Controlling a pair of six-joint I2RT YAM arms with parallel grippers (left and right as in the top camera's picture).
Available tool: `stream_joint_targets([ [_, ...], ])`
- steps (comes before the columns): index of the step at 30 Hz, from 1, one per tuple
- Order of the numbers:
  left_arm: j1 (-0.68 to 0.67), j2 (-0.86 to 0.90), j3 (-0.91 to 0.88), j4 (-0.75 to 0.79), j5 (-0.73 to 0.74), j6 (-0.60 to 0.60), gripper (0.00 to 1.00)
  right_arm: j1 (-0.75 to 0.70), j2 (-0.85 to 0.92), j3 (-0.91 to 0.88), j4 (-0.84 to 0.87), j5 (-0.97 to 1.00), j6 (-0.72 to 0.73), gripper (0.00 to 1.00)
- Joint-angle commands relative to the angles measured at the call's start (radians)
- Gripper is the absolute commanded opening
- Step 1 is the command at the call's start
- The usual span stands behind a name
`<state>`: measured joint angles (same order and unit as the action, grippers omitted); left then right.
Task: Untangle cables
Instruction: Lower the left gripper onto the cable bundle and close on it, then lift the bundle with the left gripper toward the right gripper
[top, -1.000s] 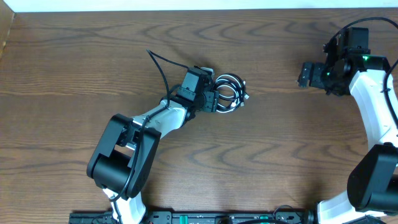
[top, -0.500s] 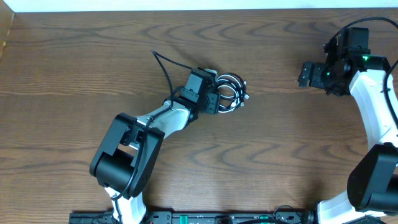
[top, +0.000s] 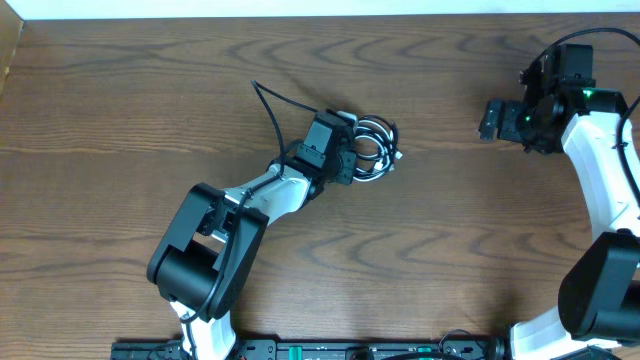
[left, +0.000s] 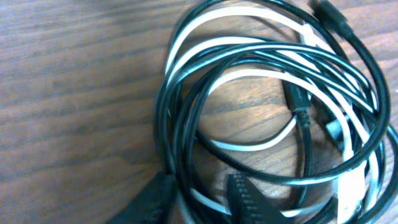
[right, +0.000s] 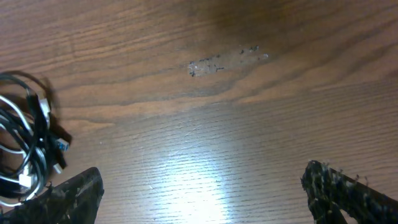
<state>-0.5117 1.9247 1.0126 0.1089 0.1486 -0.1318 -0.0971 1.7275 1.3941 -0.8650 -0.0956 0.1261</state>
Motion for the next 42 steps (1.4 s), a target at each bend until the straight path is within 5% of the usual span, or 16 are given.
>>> stream_joint_targets([
  [1, -0.002, 0.017, 0.022, 0.013, -0.004, -0.001, 0.26, -0.006, 0.008, 0.017, 0.001, -0.001, 0.008, 0.99],
  [10, -0.002, -0.034, 0.023, -0.012, -0.005, 0.000, 0.19, -0.006, 0.008, 0.016, -0.002, -0.002, 0.008, 0.99],
  [20, 0.000, -0.334, 0.025, -0.042, -0.054, 0.008, 0.19, 0.013, 0.009, 0.010, -0.011, -0.158, 0.012, 0.99],
  [25, 0.000, -0.297, 0.025, -0.055, -0.065, 0.010, 0.36, 0.029, 0.009, 0.010, -0.011, -0.158, 0.012, 0.99],
  [32, 0.000, -0.171, 0.025, 0.013, 0.235, 0.129, 0.54, 0.033, 0.009, 0.010, -0.011, -0.158, -0.001, 0.99],
  [42, 0.000, 0.051, 0.026, 0.148, 0.420, 0.163, 0.61, 0.034, 0.009, 0.010, -0.020, -0.158, -0.007, 0.99],
])
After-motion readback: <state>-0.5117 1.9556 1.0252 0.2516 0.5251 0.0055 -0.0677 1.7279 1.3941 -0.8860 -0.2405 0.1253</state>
